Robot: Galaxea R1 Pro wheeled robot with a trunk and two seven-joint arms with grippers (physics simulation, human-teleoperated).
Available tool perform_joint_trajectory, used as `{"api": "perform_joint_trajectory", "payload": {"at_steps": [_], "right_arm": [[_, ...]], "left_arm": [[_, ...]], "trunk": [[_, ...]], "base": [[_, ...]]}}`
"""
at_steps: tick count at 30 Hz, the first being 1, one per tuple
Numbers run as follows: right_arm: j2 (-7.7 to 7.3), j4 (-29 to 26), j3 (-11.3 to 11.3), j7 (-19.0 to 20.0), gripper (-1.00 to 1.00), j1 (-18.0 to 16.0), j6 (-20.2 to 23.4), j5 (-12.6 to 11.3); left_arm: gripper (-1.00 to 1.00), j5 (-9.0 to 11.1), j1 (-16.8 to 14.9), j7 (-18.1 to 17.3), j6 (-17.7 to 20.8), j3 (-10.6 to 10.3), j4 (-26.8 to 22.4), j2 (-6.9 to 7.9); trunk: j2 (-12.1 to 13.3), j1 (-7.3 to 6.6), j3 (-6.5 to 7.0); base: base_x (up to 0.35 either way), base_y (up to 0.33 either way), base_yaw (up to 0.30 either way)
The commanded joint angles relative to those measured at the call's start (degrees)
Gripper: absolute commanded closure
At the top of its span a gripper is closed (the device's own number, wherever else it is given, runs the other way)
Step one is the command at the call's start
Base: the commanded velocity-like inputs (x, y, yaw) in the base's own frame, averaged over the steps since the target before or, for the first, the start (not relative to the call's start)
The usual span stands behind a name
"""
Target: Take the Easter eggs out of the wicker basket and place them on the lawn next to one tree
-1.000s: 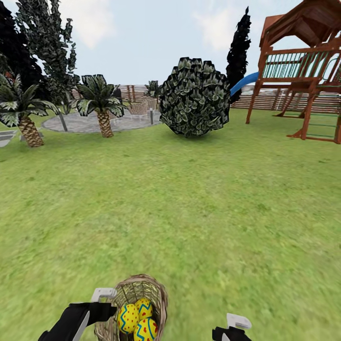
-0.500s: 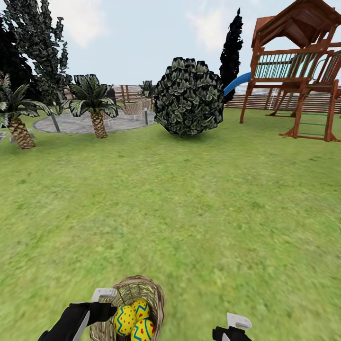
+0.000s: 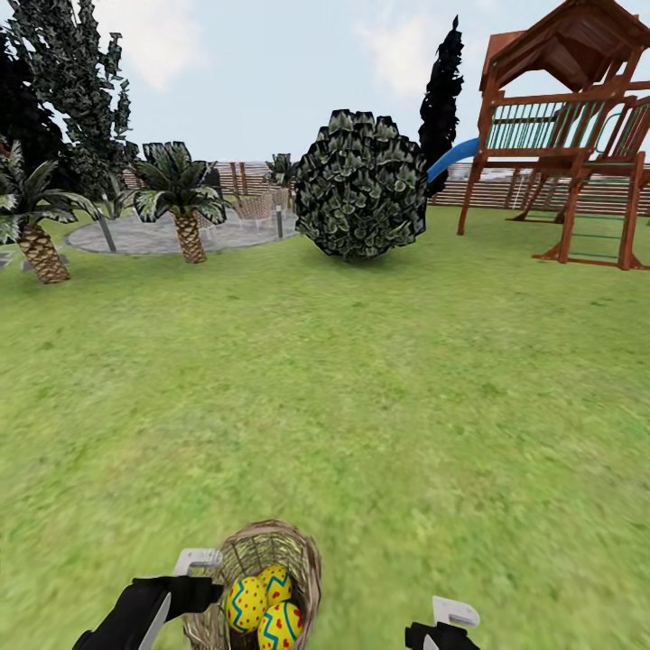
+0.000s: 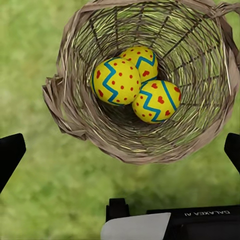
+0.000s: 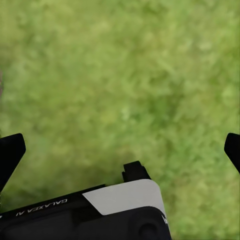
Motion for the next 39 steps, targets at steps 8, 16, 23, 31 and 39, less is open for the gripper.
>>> {"api": "perform_joint_trajectory", "payload": {"at_steps": [8,16,23,31,39], "right_arm": [[0.70,-0.8,-0.8,-0.3,-1.00,-0.6,0.3,-0.2],[1.95,-0.5,-0.4,-0.5,-1.00,-0.1,0.3,-0.1],[1.66,-0.8,-0.5,-0.2,-1.00,0.0,0.4,-0.7],[2.09,-15.5,-2.2,-0.7,-1.00,-5.3,19.1,-1.5],[1.26,-19.1,-5.0,-0.3,-1.00,-5.8,20.3,-2.1]], "left_arm": [[-1.00,-0.5,-0.7,-1.2,0.9,0.3,-0.3,-0.69],[-1.00,-0.6,-0.8,-1.0,0.3,0.3,1.3,-3.17],[-1.00,-0.6,-0.7,-1.1,0.2,0.7,3.5,-3.29],[-1.00,-0.4,-0.8,-1.2,0.2,1.0,3.5,-2.98],[-1.00,-0.5,-2.1,-1.1,4.7,1.4,3.2,-1.91]], "trunk": [[-0.1,0.01,-0.08],[-0.1,0.01,-0.08],[-0.1,0.01,-0.08],[-0.1,0.01,-0.08],[-0.1,0.01,-0.08]], "base": [[-0.004,0.124,0.000],[0.000,0.000,0.000],[0.000,0.000,0.000],[0.000,0.000,0.000],[0.000,0.000,0.000]]}}
